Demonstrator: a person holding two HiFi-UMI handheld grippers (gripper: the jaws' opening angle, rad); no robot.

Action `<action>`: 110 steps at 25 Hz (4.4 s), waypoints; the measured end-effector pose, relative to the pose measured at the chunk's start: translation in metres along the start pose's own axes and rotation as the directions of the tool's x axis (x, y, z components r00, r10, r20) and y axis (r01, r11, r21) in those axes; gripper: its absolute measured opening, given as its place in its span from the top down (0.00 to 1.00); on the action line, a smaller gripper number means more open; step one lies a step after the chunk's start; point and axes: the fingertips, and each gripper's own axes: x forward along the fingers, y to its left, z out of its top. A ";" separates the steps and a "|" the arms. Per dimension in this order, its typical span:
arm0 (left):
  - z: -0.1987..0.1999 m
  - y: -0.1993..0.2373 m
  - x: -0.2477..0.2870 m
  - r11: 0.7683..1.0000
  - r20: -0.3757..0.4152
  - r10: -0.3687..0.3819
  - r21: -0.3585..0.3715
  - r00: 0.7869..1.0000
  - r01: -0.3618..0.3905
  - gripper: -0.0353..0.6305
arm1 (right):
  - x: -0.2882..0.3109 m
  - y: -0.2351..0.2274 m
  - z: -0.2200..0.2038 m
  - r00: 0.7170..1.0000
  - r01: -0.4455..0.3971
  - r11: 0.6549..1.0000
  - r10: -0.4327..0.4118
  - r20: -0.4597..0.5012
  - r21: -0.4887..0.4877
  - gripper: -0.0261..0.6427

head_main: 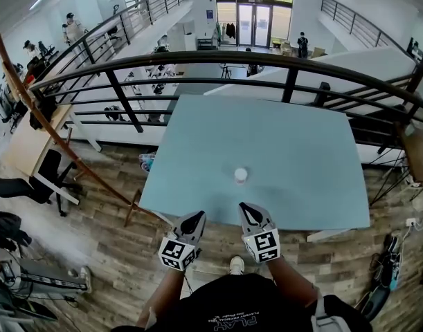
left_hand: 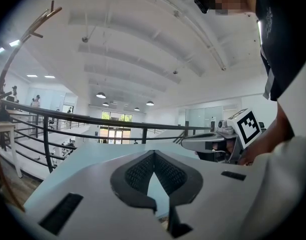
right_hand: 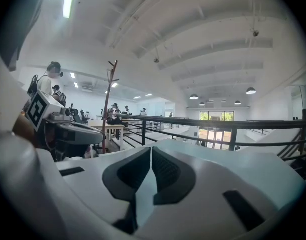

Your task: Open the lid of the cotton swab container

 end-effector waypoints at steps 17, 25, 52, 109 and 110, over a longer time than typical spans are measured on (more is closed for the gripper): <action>0.003 0.010 0.054 0.999 -0.019 0.052 0.001 0.998 -0.052 0.93 | 0.030 -0.045 -0.008 0.998 -0.066 0.998 0.066 -0.019 0.004 0.93; -0.002 0.016 0.070 0.997 -0.027 0.066 -0.027 0.997 -0.066 0.93 | 0.041 -0.055 -0.016 0.997 -0.074 0.997 0.074 -0.036 0.016 0.93; 0.025 0.125 0.144 0.994 -0.045 -0.110 -0.022 0.993 0.110 0.93 | 0.165 -0.071 0.018 0.997 0.057 0.998 -0.055 -0.055 0.036 0.93; -0.062 0.117 0.189 0.987 -0.206 -0.157 -0.079 0.966 0.143 0.93 | 0.165 -0.111 -0.150 0.923 0.190 0.968 -0.119 -0.365 0.166 0.58; -0.061 0.117 0.190 0.987 -0.202 -0.156 -0.078 0.967 0.142 0.93 | 0.168 -0.113 -0.151 0.923 0.194 0.967 -0.123 -0.365 0.166 0.58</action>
